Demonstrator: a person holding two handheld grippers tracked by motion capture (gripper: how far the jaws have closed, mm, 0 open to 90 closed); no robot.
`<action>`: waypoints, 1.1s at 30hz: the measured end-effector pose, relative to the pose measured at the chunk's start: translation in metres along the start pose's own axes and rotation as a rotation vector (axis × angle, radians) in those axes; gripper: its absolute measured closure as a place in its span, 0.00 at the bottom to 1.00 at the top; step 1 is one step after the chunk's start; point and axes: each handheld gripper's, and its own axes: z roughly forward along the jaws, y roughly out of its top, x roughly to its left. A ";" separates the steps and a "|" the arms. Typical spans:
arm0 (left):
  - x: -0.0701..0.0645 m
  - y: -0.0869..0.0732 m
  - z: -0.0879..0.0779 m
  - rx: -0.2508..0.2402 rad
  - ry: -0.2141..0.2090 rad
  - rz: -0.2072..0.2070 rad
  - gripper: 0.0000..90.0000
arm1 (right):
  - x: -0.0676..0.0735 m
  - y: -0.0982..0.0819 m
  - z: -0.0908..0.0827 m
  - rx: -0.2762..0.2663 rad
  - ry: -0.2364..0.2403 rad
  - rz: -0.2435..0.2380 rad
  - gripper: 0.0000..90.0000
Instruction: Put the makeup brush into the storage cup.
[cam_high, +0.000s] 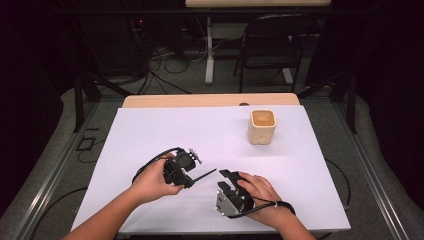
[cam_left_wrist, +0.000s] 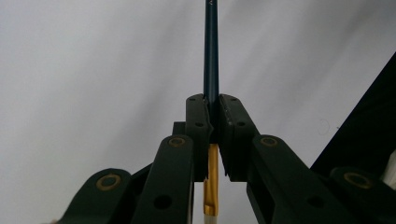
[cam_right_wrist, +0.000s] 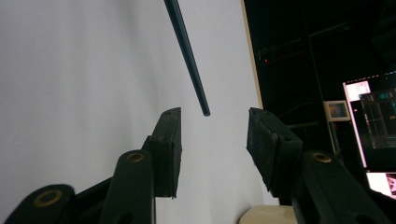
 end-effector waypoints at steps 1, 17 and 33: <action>0.000 0.000 0.000 0.000 0.000 0.001 0.92 | 0.001 0.000 0.000 0.006 -0.008 -0.006 0.62; -0.007 0.003 0.004 0.004 -0.009 0.023 0.92 | 0.007 0.003 0.000 -0.019 -0.029 -0.050 0.66; -0.014 0.005 0.007 0.009 -0.021 0.045 0.92 | 0.015 0.005 0.000 -0.016 -0.035 -0.076 0.68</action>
